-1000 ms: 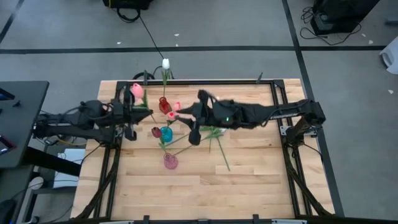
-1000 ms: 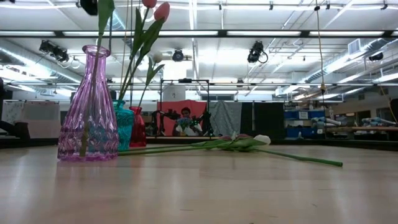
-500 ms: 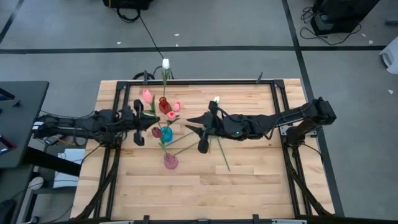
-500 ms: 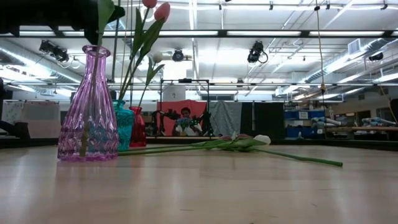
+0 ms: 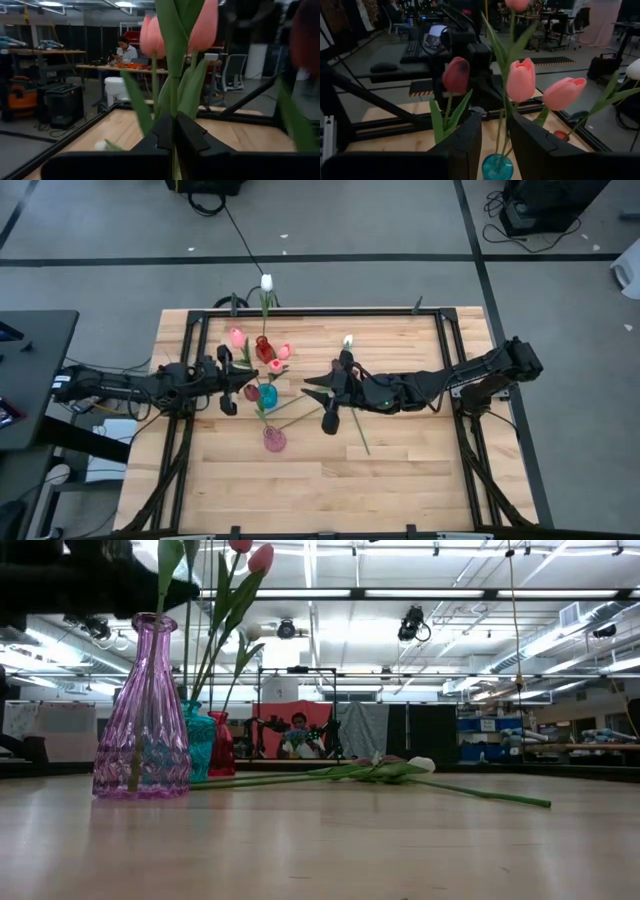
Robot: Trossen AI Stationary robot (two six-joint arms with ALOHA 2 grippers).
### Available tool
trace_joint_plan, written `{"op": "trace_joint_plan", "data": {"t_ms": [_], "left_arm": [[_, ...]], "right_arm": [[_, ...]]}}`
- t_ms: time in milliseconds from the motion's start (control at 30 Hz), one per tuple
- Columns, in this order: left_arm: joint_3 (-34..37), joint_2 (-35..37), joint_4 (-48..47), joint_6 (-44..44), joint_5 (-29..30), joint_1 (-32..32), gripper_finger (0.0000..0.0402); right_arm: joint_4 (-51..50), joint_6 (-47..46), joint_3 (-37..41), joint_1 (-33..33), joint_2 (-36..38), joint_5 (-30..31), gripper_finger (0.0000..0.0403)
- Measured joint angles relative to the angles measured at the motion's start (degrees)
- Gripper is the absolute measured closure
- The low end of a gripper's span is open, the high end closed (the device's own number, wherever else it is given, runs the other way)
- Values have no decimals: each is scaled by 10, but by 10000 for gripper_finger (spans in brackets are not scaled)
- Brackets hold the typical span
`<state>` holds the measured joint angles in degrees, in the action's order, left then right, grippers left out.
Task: Sort flowers into vase by color
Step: Put the pink flower into the blue vase, then put the left white flower into the red vase
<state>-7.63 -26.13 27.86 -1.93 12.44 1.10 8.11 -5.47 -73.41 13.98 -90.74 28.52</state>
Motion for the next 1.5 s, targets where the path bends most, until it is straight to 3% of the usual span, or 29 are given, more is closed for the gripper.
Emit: {"op": "trace_joint_plan", "data": {"t_ms": [333, 567, 767, 1100, 1500], "left_arm": [[40, 0, 26, 1, 12, 0, 392], [46, -1, 11, -26, 11, 0, 381], [47, -15, -6, -50, 16, 0, 341], [47, -36, -43, -77, 3, 0, 232], [44, -36, -80, -107, 13, 1, 218]], "right_arm": [[-10, -50, 5, 12, 0, 0, 291], [0, -142, 86, 9, -1, 41, 291], [18, -208, 134, 8, -1, 64, 291], [49, -204, 146, 9, -1, 64, 291], [-3, -222, 146, 11, 8, 64, 291]]}}
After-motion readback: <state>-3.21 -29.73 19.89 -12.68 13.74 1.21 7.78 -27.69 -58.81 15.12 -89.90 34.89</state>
